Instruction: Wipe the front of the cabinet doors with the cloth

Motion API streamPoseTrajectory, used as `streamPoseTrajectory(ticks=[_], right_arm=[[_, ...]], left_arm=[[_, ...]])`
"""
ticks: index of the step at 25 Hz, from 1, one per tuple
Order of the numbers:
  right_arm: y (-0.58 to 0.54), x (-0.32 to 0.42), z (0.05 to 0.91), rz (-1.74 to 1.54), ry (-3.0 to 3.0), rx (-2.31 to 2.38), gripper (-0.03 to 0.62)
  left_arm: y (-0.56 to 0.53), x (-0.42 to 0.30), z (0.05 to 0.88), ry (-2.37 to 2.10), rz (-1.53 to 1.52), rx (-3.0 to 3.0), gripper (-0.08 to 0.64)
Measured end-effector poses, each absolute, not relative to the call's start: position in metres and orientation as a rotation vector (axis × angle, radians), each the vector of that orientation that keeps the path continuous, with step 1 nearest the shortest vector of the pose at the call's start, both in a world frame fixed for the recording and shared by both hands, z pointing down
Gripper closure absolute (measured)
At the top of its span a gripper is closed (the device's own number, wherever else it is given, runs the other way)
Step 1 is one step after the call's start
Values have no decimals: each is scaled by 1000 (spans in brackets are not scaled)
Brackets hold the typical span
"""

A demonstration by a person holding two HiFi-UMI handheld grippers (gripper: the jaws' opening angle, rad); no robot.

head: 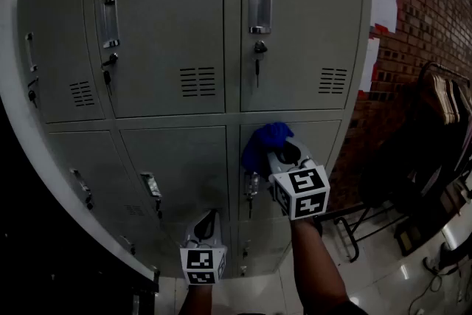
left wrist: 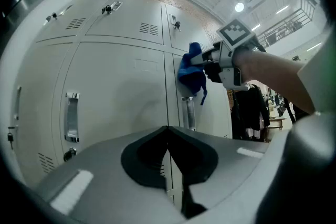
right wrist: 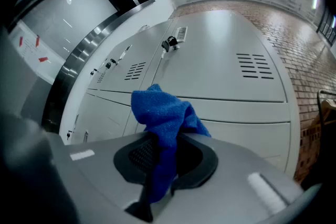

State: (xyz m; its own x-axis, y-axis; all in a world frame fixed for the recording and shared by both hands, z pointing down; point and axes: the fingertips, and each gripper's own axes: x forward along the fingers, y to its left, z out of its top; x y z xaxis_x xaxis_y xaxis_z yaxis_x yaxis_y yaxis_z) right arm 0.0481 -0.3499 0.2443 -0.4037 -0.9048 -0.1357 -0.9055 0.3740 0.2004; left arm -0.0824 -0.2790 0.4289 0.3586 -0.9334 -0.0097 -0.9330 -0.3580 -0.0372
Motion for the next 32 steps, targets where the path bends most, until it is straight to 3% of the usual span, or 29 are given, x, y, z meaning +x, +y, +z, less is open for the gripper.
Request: streamPoseTrajectory(ticks=[23,28,32], right_arm=[[-360,210,254,348,2419,-2033,538],[-350,205,252,370,2402,-2057,538],[-328,159,254,407,2455,-1934,537]], left_arm=[[-283,-59,440,1780,-35,-2586,549],[-281,-54,440,1761,-43,-2588,549],[-281,-62,440,1771,-54,-2575,549]])
